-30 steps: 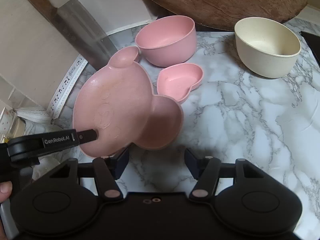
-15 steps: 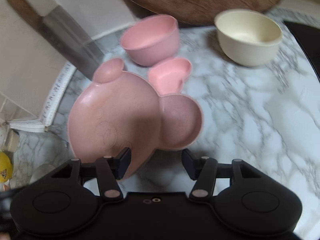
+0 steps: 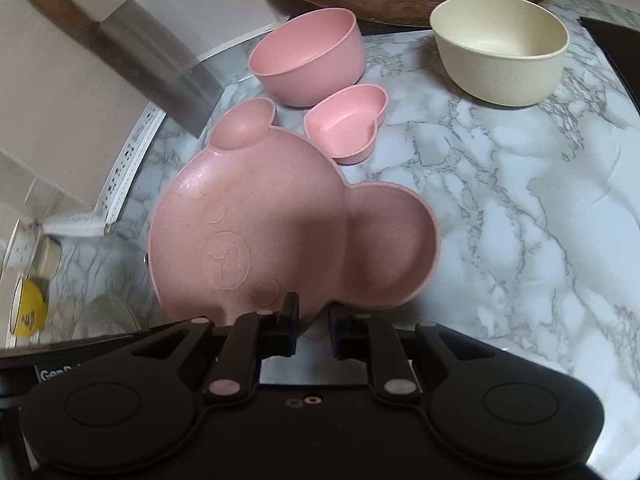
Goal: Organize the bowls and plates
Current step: 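Close both tools on the pink bear-shaped plate rim and lift it, then carry the pink bear-shaped plate with both tools toward the yellow bowl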
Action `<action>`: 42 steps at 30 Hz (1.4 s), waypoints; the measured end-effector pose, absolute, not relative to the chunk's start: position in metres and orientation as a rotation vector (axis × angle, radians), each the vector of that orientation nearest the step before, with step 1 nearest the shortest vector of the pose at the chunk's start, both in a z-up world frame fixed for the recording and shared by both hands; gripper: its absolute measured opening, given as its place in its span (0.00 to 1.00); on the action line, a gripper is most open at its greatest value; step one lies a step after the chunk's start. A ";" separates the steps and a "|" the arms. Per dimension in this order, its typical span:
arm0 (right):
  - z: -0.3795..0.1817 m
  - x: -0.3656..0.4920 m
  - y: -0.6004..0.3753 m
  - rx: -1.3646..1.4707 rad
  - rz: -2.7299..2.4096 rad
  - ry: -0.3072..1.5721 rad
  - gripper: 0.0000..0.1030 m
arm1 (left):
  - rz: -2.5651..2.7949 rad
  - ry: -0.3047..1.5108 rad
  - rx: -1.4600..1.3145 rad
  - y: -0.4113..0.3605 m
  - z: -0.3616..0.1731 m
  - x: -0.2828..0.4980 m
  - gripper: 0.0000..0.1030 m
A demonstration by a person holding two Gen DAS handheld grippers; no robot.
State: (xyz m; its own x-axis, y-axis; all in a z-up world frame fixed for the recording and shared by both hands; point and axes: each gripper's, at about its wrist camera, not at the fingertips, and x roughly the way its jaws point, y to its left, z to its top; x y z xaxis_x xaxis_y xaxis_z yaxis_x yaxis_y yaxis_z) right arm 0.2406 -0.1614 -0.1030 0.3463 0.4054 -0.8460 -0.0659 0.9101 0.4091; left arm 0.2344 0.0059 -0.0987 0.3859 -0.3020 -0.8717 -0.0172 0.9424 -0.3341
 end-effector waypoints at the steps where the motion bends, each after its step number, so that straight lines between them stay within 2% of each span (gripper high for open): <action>1: -0.103 0.240 -0.162 0.323 0.324 1.185 0.15 | -0.203 1.173 -0.307 0.006 -0.099 0.233 0.21; 6: -0.102 0.241 -0.164 0.278 0.335 1.177 0.13 | -0.265 1.210 -0.306 0.008 -0.099 0.229 0.27; 8: -0.103 0.243 -0.170 0.285 0.328 1.176 0.13 | -0.286 1.216 -0.297 0.010 -0.096 0.226 0.44; 10: -0.104 0.244 -0.173 0.287 0.344 1.181 0.13 | -0.287 1.194 -0.272 0.011 -0.090 0.218 0.53; 13: -0.100 0.242 -0.174 0.271 0.343 1.182 0.26 | -0.266 1.139 -0.216 0.010 -0.075 0.213 0.53; 15: -0.095 0.238 -0.174 0.268 0.340 1.177 0.28 | -0.220 1.083 -0.144 0.008 -0.065 0.217 0.53; 18: -0.090 0.233 -0.176 0.275 0.332 1.166 0.41 | -0.174 1.010 -0.057 0.011 -0.057 0.233 0.53; 20: -0.089 0.231 -0.177 0.276 0.326 1.168 0.44 | -0.143 0.986 -0.036 0.013 -0.056 0.249 0.53; 34: -0.092 0.236 -0.177 0.329 0.300 1.181 0.30 | -0.050 1.019 -0.015 0.014 -0.089 0.315 0.52; 37: -0.093 0.238 -0.177 0.339 0.298 1.184 0.22 | -0.058 1.031 -0.056 0.016 -0.093 0.319 0.47; 42: -0.095 0.240 -0.177 0.340 0.284 1.183 0.13 | -0.080 1.048 -0.072 0.016 -0.097 0.321 0.34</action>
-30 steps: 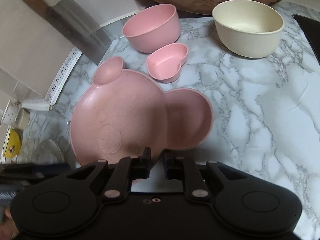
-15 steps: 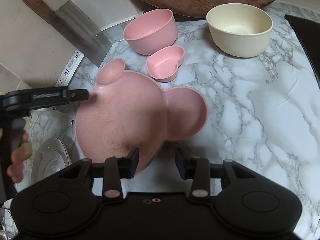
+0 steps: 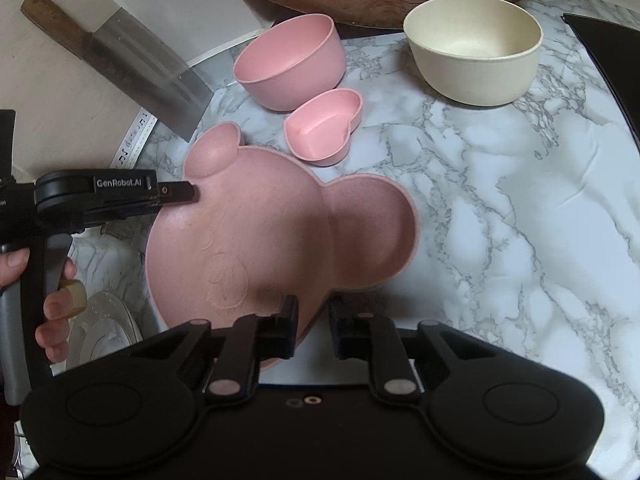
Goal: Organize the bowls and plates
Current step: 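Carry the pink bear-shaped plate with both tools toward the yellow bowl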
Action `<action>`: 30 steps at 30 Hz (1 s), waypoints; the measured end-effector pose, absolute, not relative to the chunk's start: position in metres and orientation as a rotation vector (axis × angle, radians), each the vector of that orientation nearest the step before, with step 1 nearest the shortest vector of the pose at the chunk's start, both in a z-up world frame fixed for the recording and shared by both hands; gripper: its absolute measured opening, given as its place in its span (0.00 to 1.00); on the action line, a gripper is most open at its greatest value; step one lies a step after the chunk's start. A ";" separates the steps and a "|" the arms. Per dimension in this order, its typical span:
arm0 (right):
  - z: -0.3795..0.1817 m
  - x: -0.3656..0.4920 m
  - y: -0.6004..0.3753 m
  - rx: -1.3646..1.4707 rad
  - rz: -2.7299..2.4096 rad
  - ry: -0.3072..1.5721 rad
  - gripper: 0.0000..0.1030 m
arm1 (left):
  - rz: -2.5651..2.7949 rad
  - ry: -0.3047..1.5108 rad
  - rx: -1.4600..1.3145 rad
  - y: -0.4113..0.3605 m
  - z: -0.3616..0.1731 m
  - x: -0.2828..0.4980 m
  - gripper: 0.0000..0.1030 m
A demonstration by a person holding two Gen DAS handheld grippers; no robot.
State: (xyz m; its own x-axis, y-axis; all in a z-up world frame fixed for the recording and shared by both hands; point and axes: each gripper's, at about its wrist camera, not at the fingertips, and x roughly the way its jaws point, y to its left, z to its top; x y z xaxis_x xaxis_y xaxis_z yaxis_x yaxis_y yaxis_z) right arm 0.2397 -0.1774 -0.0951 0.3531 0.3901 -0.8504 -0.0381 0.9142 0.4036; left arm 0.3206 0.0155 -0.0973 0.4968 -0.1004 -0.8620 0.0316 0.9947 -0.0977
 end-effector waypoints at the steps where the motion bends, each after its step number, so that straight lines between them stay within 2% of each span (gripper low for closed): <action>1: -0.095 0.240 -0.177 0.339 0.280 1.180 0.13 | -0.078 1.049 -0.065 0.014 -0.097 0.320 0.32; 8: -0.092 0.238 -0.179 0.293 0.268 1.158 0.10 | -0.071 1.043 -0.054 0.017 -0.097 0.315 0.20; 30: -0.042 0.199 -0.169 0.150 0.397 1.090 0.10 | -0.070 0.915 -0.146 0.048 -0.043 0.214 0.19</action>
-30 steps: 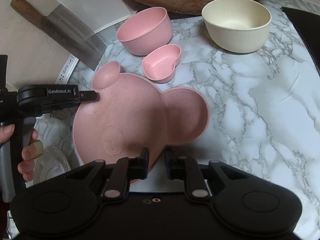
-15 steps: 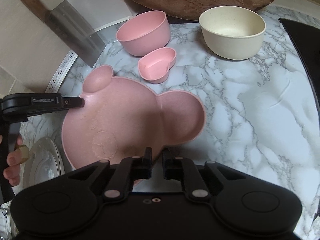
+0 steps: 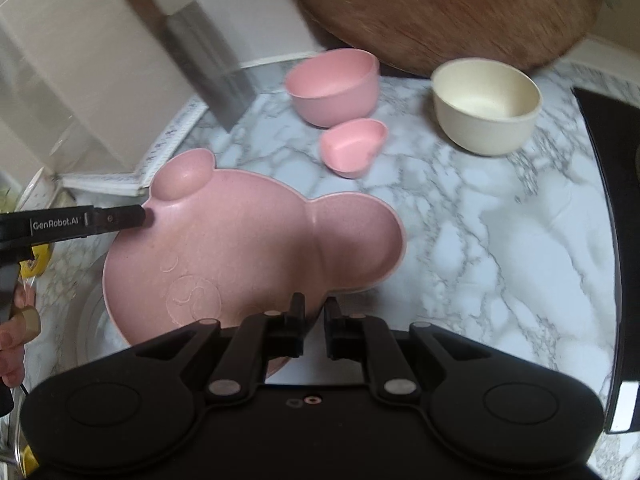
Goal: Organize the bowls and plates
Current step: 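Carry the pink bear-shaped plate with both tools toward the yellow bowl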
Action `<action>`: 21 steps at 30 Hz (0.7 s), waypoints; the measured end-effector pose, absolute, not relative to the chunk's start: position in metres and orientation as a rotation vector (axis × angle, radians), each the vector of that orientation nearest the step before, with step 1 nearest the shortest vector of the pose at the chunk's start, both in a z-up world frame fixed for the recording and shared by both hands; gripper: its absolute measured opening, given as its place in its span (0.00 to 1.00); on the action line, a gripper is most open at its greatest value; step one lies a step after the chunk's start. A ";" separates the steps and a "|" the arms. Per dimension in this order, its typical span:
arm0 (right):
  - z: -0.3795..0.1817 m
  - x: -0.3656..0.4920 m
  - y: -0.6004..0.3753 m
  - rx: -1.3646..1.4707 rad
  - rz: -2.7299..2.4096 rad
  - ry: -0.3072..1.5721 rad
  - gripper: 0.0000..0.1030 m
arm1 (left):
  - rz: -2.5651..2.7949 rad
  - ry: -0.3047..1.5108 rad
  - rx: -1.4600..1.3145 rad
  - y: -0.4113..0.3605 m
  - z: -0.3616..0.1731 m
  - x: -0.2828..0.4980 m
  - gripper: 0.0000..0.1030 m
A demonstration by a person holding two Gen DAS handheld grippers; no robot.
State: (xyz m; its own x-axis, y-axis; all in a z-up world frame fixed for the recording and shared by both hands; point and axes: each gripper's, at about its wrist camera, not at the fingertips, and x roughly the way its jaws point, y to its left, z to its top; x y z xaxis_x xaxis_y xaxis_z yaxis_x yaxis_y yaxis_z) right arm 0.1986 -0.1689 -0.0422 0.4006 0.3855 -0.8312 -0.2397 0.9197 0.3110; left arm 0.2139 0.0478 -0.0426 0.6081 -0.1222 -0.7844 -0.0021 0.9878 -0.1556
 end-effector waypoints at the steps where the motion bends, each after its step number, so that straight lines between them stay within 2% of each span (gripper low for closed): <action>1: -0.041 0.197 -0.165 0.146 0.408 1.088 0.10 | -0.063 0.908 -0.152 0.053 -0.040 0.207 0.19; 9: -0.037 0.183 -0.121 0.092 0.500 1.071 0.10 | 0.025 0.857 -0.184 0.096 -0.025 0.162 0.19; 21: -0.042 0.174 -0.052 -0.001 0.609 1.070 0.10 | 0.156 0.829 -0.262 0.161 -0.037 0.107 0.19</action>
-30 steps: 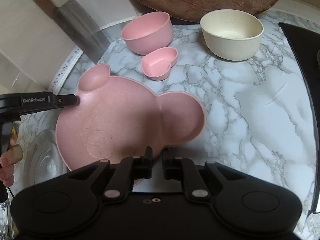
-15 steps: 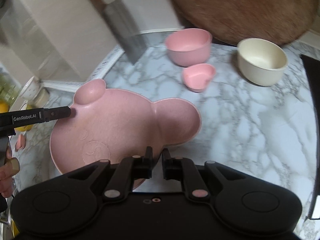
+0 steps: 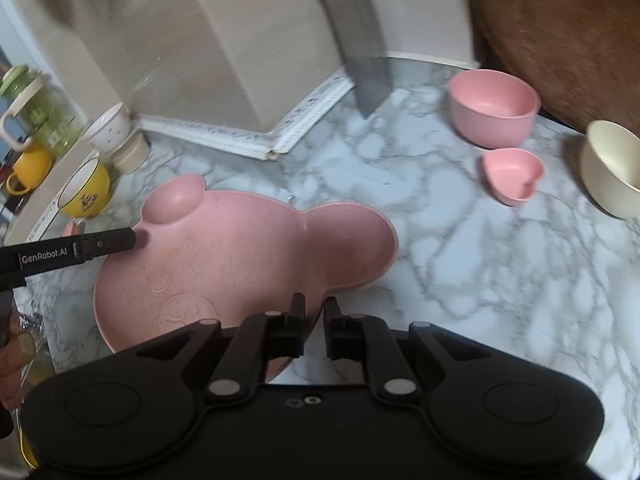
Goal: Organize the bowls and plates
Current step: 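Carry the pink bear-shaped plate with both tools toward the yellow bowl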
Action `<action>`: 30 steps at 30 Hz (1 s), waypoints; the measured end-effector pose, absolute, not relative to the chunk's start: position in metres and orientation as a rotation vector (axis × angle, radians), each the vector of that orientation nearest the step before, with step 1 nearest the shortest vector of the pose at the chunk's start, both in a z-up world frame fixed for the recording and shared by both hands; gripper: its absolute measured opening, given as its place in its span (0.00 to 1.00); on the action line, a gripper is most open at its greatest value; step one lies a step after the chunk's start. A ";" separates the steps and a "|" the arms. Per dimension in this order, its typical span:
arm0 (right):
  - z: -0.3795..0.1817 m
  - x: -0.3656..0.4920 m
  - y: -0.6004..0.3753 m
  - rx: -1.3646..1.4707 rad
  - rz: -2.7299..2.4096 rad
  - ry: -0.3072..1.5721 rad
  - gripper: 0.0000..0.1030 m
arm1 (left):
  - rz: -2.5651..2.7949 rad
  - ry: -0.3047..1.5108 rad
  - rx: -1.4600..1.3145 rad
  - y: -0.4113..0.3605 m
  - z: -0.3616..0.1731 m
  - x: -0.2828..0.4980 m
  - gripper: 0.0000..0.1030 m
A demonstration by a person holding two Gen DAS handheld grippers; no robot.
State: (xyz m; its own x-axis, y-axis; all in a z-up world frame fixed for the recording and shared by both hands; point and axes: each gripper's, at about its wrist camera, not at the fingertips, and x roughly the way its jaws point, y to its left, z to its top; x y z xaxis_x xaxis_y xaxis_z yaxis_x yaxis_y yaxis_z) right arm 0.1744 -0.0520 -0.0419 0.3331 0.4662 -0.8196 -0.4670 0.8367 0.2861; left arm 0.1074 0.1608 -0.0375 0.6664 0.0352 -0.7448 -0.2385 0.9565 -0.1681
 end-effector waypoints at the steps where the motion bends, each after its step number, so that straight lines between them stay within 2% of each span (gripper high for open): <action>1: -0.043 0.174 -0.046 -0.010 0.615 1.071 0.10 | 0.167 0.833 -0.268 0.165 -0.040 0.104 0.19; 11: -0.056 0.174 -0.017 -0.059 0.629 1.054 0.10 | 0.223 0.834 -0.301 0.198 -0.060 0.095 0.19; 30: -0.069 0.178 -0.013 -0.115 0.610 1.042 0.09 | 0.210 0.862 -0.288 0.199 -0.079 0.112 0.19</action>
